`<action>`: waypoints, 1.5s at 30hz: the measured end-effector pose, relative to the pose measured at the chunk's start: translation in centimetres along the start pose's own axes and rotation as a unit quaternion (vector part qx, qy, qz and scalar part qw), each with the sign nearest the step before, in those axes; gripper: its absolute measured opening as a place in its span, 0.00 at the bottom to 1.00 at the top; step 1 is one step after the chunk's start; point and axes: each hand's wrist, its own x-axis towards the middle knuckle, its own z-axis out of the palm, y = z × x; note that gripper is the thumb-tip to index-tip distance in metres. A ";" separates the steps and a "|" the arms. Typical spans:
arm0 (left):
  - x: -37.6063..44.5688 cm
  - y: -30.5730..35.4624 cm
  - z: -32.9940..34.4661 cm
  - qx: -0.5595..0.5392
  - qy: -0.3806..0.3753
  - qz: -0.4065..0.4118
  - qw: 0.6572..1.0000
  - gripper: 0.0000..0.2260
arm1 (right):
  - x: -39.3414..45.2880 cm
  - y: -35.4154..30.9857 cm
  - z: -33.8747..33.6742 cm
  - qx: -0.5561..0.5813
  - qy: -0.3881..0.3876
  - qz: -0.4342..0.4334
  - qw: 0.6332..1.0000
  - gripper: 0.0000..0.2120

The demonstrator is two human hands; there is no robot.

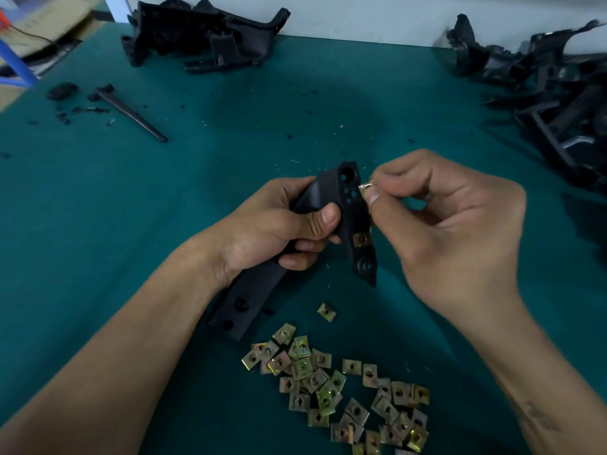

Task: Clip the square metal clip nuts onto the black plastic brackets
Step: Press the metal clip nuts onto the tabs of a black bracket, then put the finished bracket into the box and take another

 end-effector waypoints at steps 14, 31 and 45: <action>-0.3 0.4 0.2 -0.013 -0.003 0.006 1.000 0.04 | -1.3 -0.8 2.5 0.263 0.119 0.190 0.938 0.07; -0.2 0.5 0.2 -0.017 -0.028 0.005 0.999 0.13 | -3.4 -1.1 3.5 0.247 0.050 0.105 0.962 0.12; -0.3 0.0 -0.2 -0.019 -0.020 0.035 0.999 0.11 | -2.9 -0.7 3.0 0.354 -0.018 0.151 0.923 0.20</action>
